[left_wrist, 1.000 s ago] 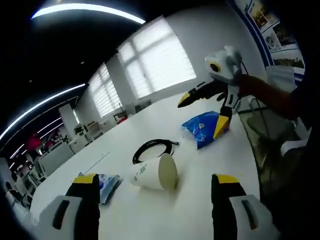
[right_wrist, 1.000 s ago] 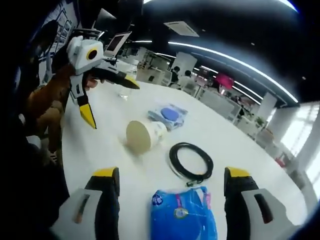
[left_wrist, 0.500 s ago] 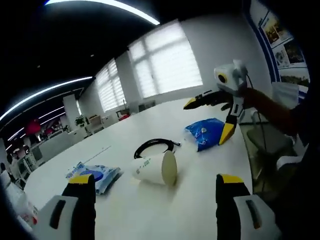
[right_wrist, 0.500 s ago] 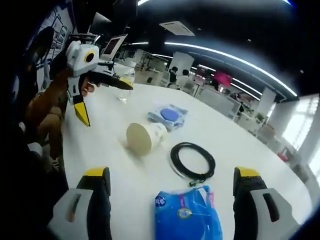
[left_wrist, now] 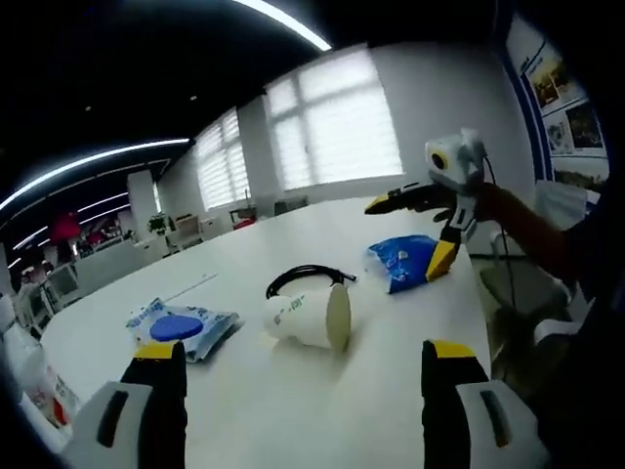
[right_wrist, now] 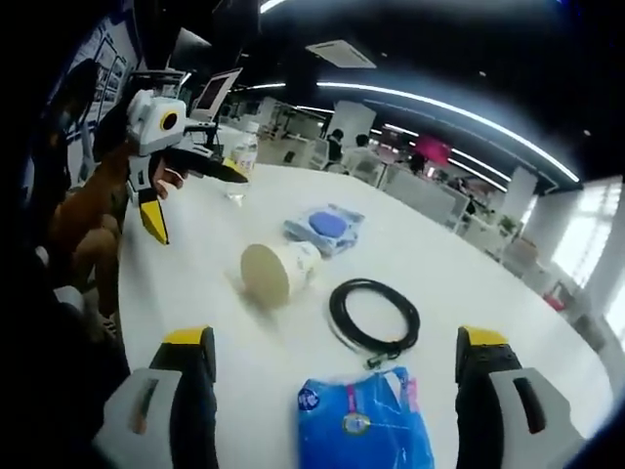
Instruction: Arrange the tabletop items into an orderly group along one side of the table until the central work area is clear of visible clutter.
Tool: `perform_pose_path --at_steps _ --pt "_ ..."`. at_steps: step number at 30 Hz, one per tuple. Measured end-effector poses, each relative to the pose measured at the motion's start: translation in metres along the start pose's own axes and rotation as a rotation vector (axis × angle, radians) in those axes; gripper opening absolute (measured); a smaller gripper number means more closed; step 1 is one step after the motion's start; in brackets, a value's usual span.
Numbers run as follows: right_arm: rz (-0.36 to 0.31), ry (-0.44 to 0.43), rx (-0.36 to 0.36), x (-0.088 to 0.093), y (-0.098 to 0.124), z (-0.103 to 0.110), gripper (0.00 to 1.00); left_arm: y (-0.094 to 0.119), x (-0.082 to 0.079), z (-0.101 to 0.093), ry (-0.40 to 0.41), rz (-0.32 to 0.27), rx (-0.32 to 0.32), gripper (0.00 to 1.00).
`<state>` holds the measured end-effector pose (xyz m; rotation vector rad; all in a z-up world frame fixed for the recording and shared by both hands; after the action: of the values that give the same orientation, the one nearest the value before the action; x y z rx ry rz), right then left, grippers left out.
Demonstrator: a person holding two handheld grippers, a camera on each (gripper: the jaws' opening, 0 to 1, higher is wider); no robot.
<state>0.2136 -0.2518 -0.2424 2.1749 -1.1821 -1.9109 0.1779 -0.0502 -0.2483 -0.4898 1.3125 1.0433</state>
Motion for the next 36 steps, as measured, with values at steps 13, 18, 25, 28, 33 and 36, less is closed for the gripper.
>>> perform_pose_path --at_steps 13,18,25,28,33,36 --pt "-0.004 0.016 -0.026 -0.005 -0.021 0.005 0.98 0.014 0.021 0.017 0.062 0.036 -0.001 1.00" --pt "-0.004 0.020 -0.040 -0.005 -0.026 0.008 0.98 0.018 0.024 0.018 0.065 0.040 -0.003 1.00" --pt "0.017 0.016 -0.047 -0.002 -0.031 0.009 0.97 0.024 0.028 0.024 0.083 0.034 -0.017 1.00" --pt "0.019 0.018 -0.048 -0.002 -0.033 0.008 0.96 0.028 0.028 0.024 0.101 0.026 -0.016 1.00" --pt "0.034 0.014 -0.060 0.000 -0.039 0.012 0.93 0.034 0.033 0.027 0.120 0.025 -0.029 1.00" --pt "0.043 0.018 -0.061 0.001 -0.041 0.011 0.87 0.038 0.032 0.028 0.131 0.014 -0.039 1.00"
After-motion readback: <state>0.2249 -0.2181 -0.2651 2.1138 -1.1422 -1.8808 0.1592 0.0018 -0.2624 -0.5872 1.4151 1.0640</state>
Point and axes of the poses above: the point that each gripper's makers call its tool centre point, and the gripper's own axes: y roughly backward along the fingers, z roughly to its left, x roughly out of its underside, the point moved 1 cm from there along y, roughly backward along the fingers, and after that the axes turned 11 degrees about -x, right-handed, at the moved point
